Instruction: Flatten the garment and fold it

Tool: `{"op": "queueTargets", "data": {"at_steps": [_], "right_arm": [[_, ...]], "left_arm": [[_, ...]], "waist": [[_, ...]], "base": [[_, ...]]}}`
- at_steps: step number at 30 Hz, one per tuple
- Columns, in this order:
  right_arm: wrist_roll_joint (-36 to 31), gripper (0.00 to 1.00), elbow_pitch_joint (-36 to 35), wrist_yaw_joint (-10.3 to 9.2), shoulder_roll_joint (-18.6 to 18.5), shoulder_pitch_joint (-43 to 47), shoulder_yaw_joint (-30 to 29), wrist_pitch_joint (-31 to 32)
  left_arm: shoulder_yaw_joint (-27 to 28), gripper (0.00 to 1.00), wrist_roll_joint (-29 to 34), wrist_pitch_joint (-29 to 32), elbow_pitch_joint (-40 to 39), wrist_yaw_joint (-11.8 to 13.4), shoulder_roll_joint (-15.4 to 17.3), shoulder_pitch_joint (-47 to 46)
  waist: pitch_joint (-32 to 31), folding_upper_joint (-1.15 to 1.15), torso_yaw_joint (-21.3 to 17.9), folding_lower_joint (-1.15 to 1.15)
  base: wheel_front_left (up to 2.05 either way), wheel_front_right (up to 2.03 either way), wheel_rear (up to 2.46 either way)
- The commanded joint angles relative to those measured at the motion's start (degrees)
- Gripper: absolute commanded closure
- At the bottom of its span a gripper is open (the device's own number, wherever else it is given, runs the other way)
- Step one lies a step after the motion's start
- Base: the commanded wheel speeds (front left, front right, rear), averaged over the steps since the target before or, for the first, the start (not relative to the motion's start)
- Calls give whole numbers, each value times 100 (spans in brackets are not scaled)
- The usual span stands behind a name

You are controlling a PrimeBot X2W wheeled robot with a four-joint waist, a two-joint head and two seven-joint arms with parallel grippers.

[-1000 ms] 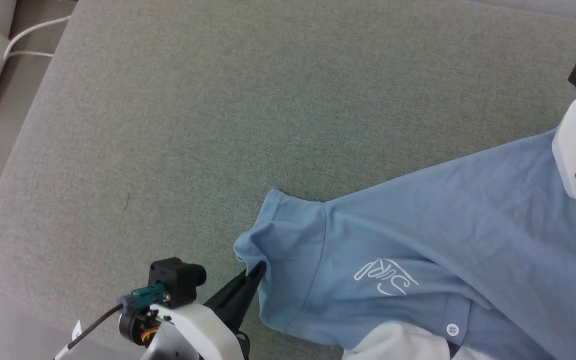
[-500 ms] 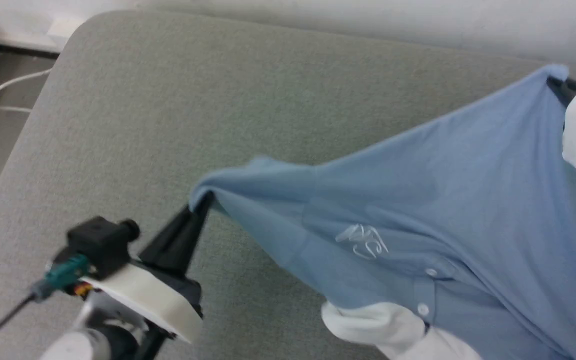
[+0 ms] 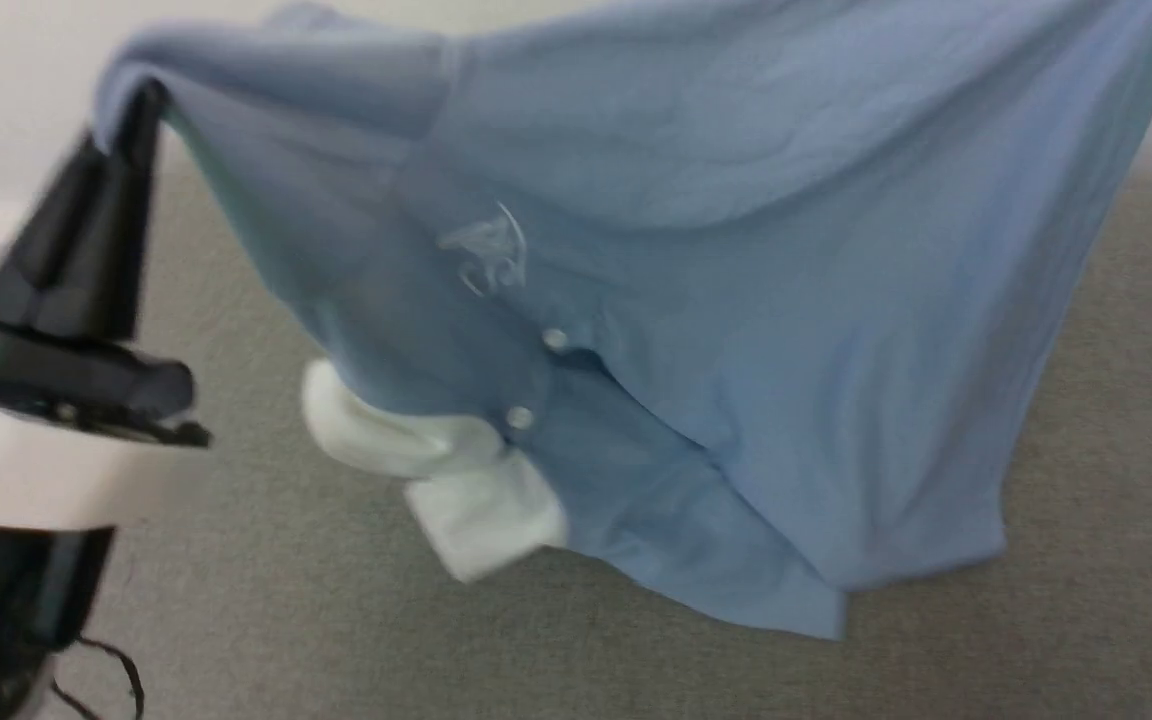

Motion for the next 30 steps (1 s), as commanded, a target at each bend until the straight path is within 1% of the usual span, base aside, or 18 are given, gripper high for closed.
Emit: {"op": "queueTargets", "data": {"at_steps": [1,6,11,15,19,22,25,30], "right_arm": [[12,100,-120,29,-11,-77,-67,-55],[94,100,-650,29,-23,-126,-301,-68],[132,100,-973,29,-61,-205,-445,-14],[139,100,-1161,29,-76,-258,-502,46],[125,100,-1251,29,-128,-403,-606,41],[91,100,-1183,29,-119,-623,-697,-27],[109,100,-1057,29,-28,-950,-725,-99],[-36,100,-580,29,210,-1739,-595,-249]], "left_arm": [[112,100,71,-40,-60,48,64,-178],[437,100,151,-91,-227,80,202,-728],[628,100,168,-47,-291,76,311,-1301],[727,100,165,46,-226,23,443,-1754],[799,100,95,144,-72,-51,545,-2260],[790,100,27,207,163,-167,616,-2723],[681,100,-27,240,503,-356,662,-3278],[407,100,38,183,1365,-691,645,-4387]], "waist": [[-372,0,-439,1],[-432,0,-653,1],[-392,0,-799,1],[-246,0,-900,1],[47,0,-963,1],[346,0,-998,1],[700,0,-1032,1],[1344,0,-1138,1]], "base": [[0,0,0],[0,0,0],[0,0,0],[0,0,0],[0,0,0],[0,0,0],[0,0,0],[0,0,0]]}}
